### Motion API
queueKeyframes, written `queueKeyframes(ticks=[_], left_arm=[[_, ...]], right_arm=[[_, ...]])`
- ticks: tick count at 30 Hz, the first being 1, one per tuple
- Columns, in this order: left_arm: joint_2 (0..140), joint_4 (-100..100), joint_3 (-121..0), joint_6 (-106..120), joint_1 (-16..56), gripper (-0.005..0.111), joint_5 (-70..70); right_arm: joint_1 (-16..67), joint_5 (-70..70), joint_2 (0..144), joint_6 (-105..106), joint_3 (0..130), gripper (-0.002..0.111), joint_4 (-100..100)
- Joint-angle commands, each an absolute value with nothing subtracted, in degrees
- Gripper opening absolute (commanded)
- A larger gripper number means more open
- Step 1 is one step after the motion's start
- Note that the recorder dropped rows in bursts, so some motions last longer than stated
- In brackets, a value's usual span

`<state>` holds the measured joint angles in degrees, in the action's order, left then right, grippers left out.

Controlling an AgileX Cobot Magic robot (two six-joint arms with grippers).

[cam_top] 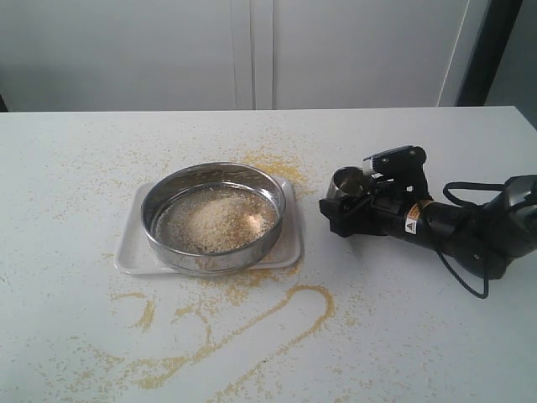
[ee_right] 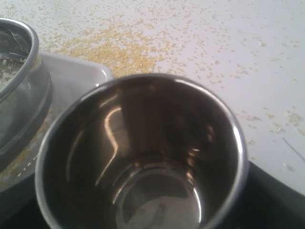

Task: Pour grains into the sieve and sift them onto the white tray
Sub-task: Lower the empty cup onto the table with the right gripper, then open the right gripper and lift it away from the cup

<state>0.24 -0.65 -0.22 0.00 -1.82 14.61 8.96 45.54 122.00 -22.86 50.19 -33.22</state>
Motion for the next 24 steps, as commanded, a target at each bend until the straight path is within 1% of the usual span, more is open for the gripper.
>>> queueKeyframes(ticks=[1, 8, 21, 24], left_arm=[[0.00, -1.36, 0.00, 0.00, -1.70, 0.000, 14.64], [0.00, -1.36, 0.00, 0.00, -1.70, 0.000, 14.64], [0.00, -1.36, 0.00, 0.00, -1.70, 0.000, 14.64], [0.00, -1.36, 0.00, 0.00, -1.70, 0.000, 14.64]], right_arm=[[8.59, 47.44, 121.83, -22.69, 50.26, 0.079, -32.97], [8.59, 47.67, 120.40, -22.69, 50.26, 0.079, -32.97], [8.59, 46.25, 113.50, -25.96, 50.16, 0.079, -33.20], [8.59, 44.05, 111.55, -25.96, 50.16, 0.078, -33.20]])
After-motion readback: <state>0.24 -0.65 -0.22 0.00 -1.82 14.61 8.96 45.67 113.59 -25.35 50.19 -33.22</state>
